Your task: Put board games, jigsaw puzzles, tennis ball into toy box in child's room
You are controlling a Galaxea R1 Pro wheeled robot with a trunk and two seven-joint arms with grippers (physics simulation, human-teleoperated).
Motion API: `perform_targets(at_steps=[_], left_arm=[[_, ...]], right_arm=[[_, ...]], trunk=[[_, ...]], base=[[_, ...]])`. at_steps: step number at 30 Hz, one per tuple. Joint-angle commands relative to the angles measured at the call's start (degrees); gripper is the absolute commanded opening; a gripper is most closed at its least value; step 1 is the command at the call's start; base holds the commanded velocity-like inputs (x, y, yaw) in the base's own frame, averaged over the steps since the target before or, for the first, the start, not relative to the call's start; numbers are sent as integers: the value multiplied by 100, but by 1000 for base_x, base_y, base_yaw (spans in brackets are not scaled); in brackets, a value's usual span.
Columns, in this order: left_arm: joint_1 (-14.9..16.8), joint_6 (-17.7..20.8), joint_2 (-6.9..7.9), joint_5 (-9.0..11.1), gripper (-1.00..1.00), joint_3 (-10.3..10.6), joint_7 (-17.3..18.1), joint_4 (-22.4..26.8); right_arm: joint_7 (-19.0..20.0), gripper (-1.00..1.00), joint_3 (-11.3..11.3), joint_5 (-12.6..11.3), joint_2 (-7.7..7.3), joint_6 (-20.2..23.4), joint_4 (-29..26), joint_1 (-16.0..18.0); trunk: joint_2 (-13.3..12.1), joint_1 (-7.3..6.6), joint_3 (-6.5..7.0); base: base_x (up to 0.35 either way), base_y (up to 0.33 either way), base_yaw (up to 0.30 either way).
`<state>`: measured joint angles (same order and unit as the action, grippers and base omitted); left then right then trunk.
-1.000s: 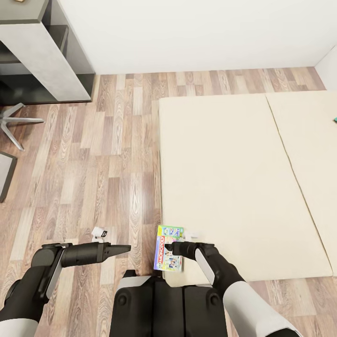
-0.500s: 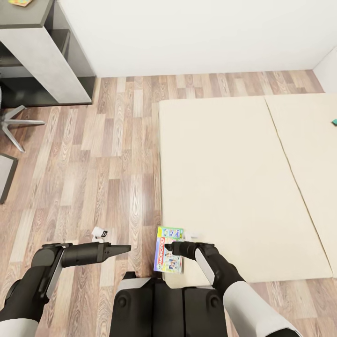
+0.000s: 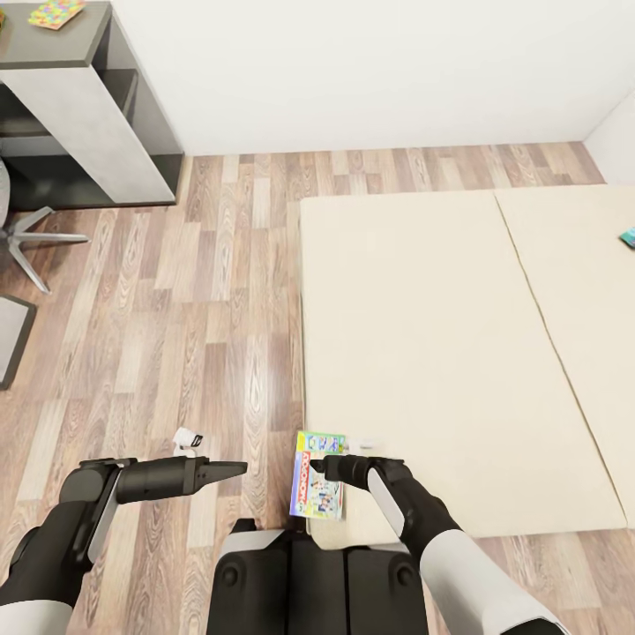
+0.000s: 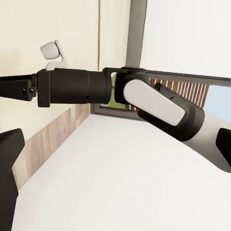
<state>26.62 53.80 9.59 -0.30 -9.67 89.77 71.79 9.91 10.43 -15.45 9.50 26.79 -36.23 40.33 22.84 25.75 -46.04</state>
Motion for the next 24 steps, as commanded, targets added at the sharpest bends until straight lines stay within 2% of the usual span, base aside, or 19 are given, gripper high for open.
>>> perform_targets(at_steps=[1, 24], left_arm=[[1, 61, 1, -5, 100, 1, 23, 2], [1, 61, -20, -34, 100, 10, 23, 2]], right_arm=[[2, 100, 3, -10, -1, 28, -7, 1], [2, 100, 3, -10, -6, 28, -7, 1]], trunk=[[8, 4, 4], [8, 4, 177]], base=[[0, 0, 0], [0, 0, 0]])
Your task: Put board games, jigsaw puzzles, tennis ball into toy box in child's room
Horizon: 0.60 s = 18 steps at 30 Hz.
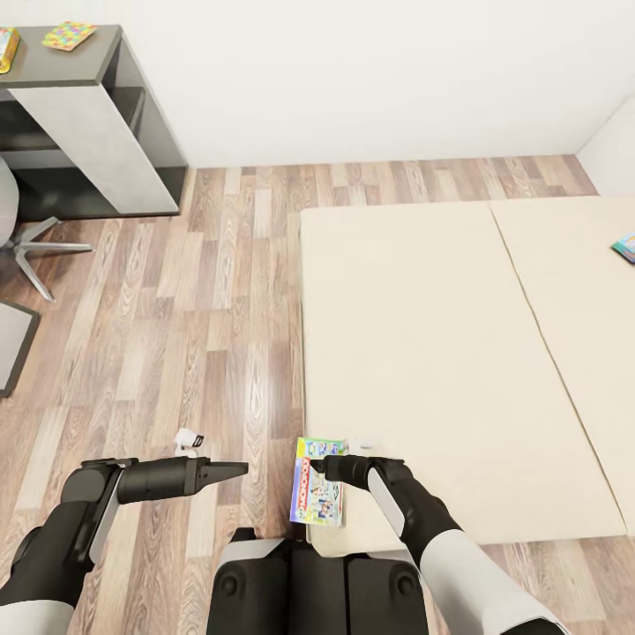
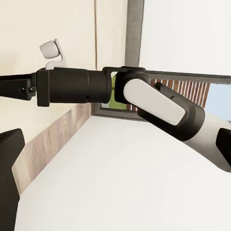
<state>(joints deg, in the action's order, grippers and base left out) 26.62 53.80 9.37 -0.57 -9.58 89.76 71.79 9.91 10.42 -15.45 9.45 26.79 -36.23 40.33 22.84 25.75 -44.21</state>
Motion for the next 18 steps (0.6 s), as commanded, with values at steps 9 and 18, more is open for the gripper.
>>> perform_targets(at_steps=[9, 18], left_arm=[[1, 63, -2, -14, 100, 2, 24, 2], [1, 77, -49, -27, 100, 24, -12, 2]], right_arm=[[2, 100, 0, -11, -8, 29, -27, -6], [2, 100, -5, -11, -30, 36, -46, -33]], trunk=[[8, 3, 51], [8, 3, 107]], base=[[0, 0, 0], [0, 0, 0]])
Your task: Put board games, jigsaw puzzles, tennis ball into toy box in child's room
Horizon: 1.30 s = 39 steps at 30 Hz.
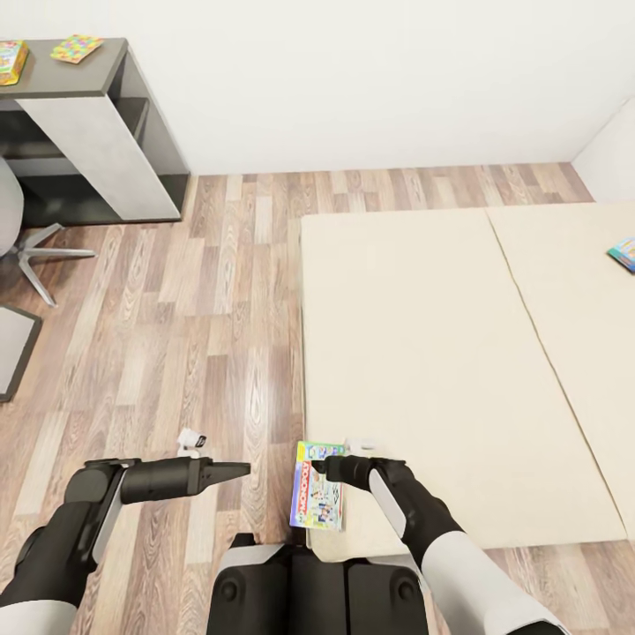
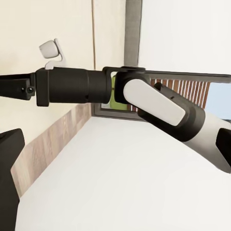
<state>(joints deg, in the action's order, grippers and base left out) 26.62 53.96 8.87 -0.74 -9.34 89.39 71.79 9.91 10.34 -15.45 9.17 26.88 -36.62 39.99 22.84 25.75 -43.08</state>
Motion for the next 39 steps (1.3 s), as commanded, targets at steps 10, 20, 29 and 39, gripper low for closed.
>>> perform_targets(at_steps=[10, 20, 29, 39], left_arm=[[2, 59, -14, 5, 100, 0, 36, 2], [2, 62, -18, -1, 100, 10, 27, 2], [2, 62, -25, -3, 100, 19, 22, 2], [2, 62, -24, 4, 100, 15, 34, 2]], right_arm=[[4, 100, 3, -11, 16, 28, -7, 0], [49, 100, 9, -11, 30, 28, -11, -8], [55, 100, 10, -11, 24, 28, -11, -9], [63, 100, 3, -11, 9, 28, -9, -9]], trunk=[[8, 3, 56], [8, 3, 118], [8, 3, 174], [8, 3, 236]], base=[[0, 0, 0], [0, 0, 0], [0, 0, 0], [0, 0, 0]])
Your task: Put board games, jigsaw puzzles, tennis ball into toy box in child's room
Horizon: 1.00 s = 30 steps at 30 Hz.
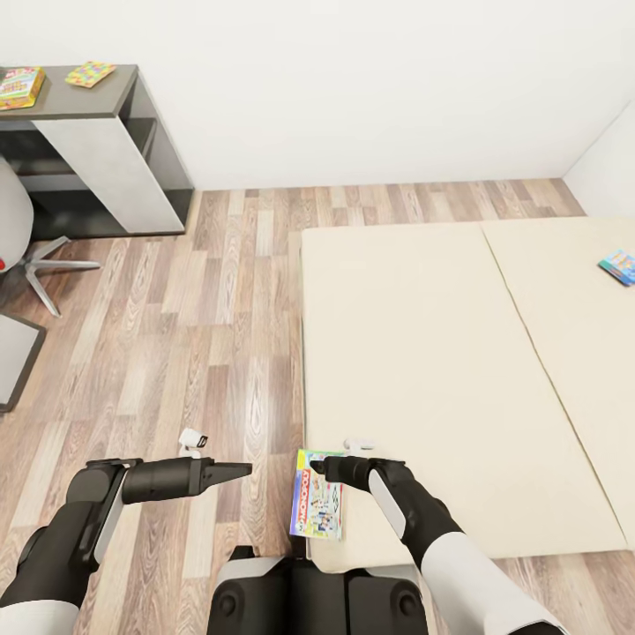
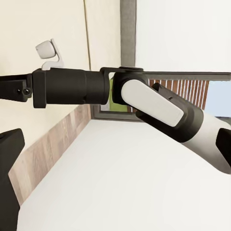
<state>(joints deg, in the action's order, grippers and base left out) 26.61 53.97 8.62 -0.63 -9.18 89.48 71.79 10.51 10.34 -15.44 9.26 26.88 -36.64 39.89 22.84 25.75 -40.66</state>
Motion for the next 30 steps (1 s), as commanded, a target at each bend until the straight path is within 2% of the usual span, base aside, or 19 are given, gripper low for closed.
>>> perform_targets(at_steps=[1, 30], left_arm=[[2, 61, 3, -8, 100, -1, 25, 2], [2, 44, 22, 15, 100, -23, 52, 2]], right_arm=[[2, 100, 3, -12, 0, 28, -7, 1], [3, 100, 3, -12, -3, 17, -3, 0]], trunk=[[8, 3, 0], [8, 3, 154]], base=[[0, 0, 0], [0, 0, 0]])
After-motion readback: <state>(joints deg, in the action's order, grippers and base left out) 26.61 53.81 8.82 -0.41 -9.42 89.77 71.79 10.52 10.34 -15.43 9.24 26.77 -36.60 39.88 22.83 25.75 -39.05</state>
